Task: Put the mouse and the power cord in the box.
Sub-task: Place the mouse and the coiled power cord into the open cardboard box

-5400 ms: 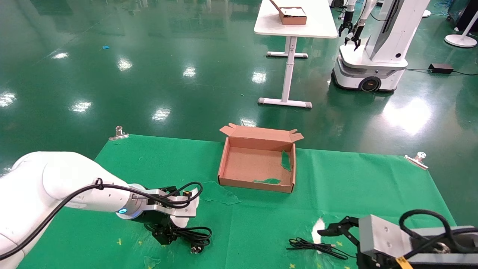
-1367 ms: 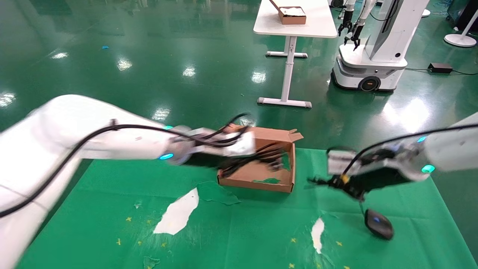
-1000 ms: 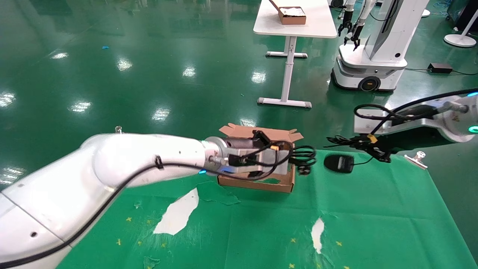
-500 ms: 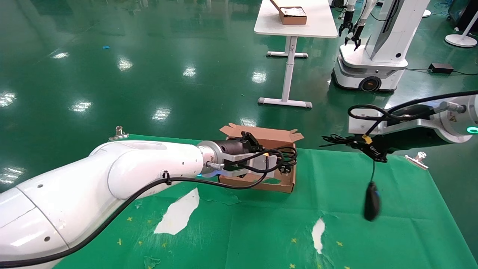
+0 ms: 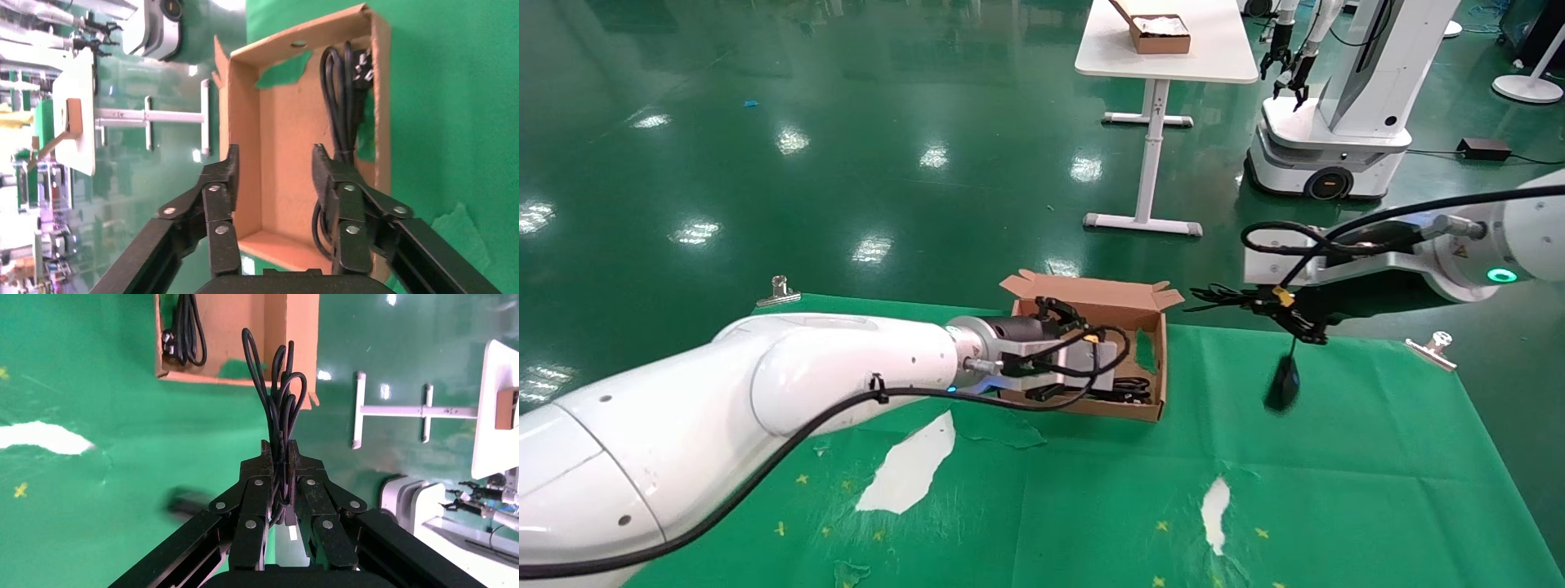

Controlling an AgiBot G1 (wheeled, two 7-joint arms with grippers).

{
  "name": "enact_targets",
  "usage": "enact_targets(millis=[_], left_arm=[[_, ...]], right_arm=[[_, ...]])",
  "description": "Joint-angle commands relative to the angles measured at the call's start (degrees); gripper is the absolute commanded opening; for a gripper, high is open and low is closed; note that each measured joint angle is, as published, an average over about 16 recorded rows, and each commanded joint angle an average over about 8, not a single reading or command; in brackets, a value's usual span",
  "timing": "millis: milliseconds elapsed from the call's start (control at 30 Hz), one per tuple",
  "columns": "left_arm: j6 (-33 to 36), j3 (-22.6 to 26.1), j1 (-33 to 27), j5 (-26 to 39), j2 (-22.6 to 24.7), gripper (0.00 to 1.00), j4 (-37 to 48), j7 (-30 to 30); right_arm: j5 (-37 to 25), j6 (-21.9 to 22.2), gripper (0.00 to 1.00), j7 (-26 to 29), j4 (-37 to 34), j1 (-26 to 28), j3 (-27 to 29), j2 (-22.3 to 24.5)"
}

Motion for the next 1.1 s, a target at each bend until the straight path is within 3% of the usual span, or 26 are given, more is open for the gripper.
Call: enact_targets(millis=[33,333,567,800,933,1100], left_arm=[[-0.22,0.25,-0.24,-1.17,-0.04,1.00,0.62,0.20],[0.63,-2.51,-4.88,-6.74,-2.64,1.00,12.86,3.28],[3.49,-4.49,-7.19,-9.46,-7.32,1.00,20.38,6.90],[4.63,-5.64,-7.45,-11.13,-7.52,1.00,23.16,10.14],[4.91,-6.19,-7.52,-11.90,-7.09,1.00,24.38,11.69],[5.23,-6.80,-7.61,-12.75,-6.59,1.00,25.79,13.43]], right_arm=[[0.10,0.29,0.00,-0.39,-0.39,0.22,0.00,-0.52],[2.43,4.30,0.00,-6.10,-5.54,0.21,0.12,-6.54],[4.31,10.51,0.00,-15.28,-16.54,1.72,0.17,-15.30],[8.51,16.03,0.00,-24.48,-26.36,2.67,-0.16,-21.87],[12.52,18.40,0.00,-25.86,-27.43,0.96,-2.81,-22.80],[16.34,22.00,0.00,-23.82,-27.13,-1.43,-8.44,-22.94]])
